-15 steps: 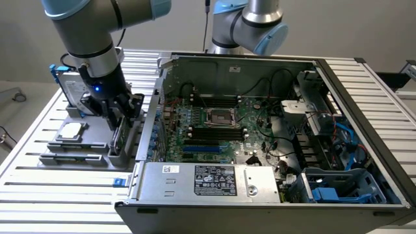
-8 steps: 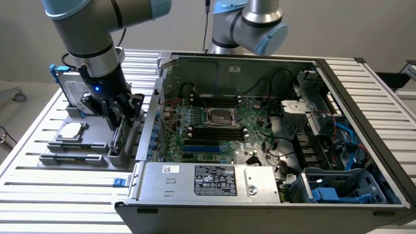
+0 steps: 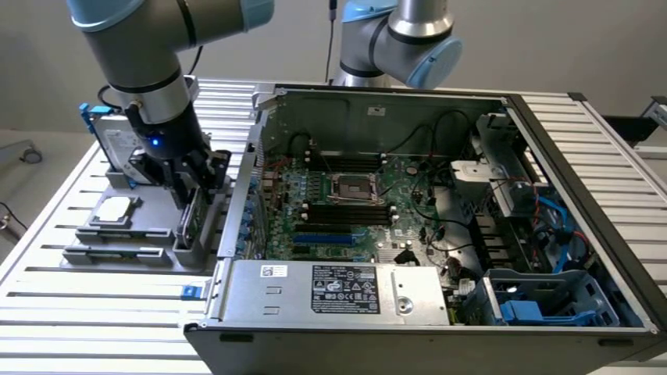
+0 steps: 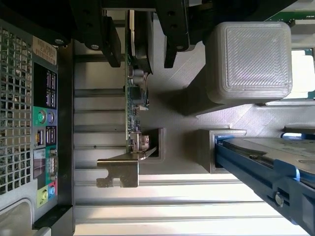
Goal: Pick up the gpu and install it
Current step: 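Pick up the gpu and move the gpu toward the slot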
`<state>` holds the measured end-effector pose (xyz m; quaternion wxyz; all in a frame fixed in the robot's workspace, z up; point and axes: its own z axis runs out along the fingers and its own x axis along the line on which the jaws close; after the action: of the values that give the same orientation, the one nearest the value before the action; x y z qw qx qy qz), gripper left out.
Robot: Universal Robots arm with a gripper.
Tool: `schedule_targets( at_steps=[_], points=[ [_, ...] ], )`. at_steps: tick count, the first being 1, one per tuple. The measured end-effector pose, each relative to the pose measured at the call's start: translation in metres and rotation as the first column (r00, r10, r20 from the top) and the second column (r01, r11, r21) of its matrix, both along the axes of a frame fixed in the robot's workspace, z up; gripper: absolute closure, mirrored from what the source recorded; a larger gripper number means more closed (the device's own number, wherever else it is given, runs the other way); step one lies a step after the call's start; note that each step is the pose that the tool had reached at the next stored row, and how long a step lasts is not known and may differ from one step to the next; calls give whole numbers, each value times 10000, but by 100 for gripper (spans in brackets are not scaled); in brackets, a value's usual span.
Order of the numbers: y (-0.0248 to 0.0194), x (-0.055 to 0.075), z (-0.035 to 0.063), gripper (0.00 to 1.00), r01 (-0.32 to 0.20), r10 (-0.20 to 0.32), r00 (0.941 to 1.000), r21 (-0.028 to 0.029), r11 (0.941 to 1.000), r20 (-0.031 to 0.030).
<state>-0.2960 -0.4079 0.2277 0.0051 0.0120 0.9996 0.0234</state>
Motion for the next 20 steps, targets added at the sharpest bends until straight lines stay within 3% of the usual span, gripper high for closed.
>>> schedule_targets(
  at_steps=[10,13,15,20],
  points=[
    [-11,-7,1,52,-49,49,10000,1,10000,0],
    [-13,-6,2,60,-50,50,10000,0,10000,0],
    [-13,-6,2,71,-49,49,10000,0,10000,0],
    [-13,-6,2,71,-49,49,10000,0,10000,0]
  ],
)
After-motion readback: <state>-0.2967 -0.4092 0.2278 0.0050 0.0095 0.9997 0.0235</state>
